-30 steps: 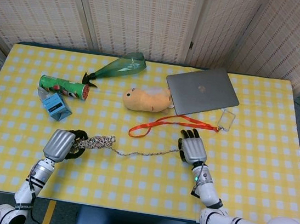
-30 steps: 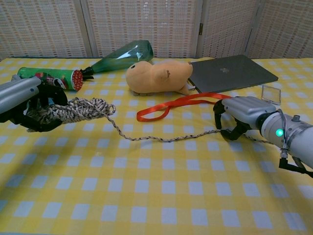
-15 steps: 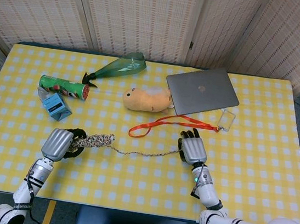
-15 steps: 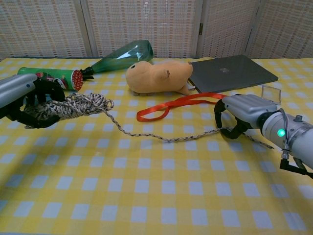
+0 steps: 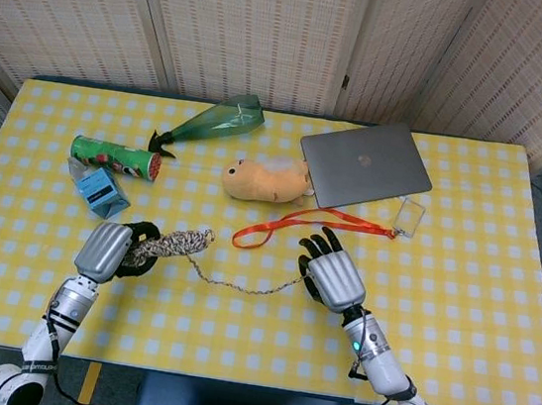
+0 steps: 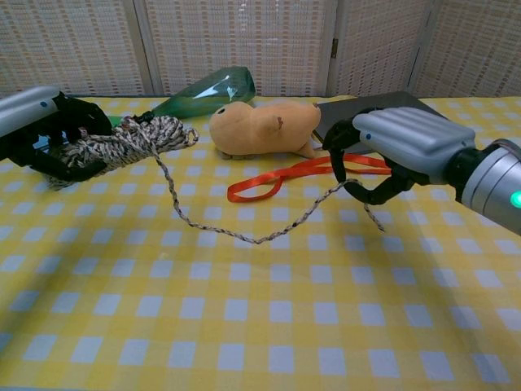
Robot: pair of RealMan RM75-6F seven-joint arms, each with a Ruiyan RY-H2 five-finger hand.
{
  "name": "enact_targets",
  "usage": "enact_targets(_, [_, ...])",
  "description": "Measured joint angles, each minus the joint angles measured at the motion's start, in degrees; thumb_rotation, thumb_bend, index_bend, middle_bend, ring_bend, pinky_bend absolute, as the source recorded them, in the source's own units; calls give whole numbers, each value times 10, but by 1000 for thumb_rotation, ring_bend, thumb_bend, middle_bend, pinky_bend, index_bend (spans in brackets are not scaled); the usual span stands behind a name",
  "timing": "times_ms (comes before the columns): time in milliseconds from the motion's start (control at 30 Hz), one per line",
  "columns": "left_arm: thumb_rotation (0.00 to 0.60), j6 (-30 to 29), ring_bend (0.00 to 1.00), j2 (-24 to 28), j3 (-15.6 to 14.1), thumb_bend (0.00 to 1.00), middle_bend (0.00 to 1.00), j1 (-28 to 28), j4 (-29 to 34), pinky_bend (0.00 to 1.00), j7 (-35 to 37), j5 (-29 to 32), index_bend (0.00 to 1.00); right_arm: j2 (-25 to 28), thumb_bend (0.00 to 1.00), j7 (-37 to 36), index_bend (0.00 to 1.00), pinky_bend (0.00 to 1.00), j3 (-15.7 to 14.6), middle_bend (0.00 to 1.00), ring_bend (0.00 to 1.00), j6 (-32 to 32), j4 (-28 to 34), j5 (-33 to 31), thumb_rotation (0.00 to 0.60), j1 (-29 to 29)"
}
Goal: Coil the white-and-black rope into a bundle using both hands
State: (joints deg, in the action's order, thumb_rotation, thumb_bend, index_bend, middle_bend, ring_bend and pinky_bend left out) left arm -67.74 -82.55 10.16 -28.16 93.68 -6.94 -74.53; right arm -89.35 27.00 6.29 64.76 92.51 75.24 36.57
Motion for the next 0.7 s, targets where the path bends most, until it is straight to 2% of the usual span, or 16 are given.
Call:
enact_targets(133, [600,8,666,4,13,625,776,-5,36,711,-3,27,793,34,475,14,672,84,-2,254,168,17,71,52,600,3])
enact_targets(267, [600,19,672,12,26,630,775,-7,63,711,40,37,792,55,476,47,673,84,-1,254,169,19,116,67,600,8])
enact_targets(533, [600,40,672,59,38,634,775,-4,116,711,191,0,791,47,475,64,673,84,16,253,169,0,110,25,600,18])
enact_targets(700, [600,33,672,84,28,634,776,2,141,711,237,-66,791,36,476,62,673,84,52,253,173,-17,97,-30,600,36])
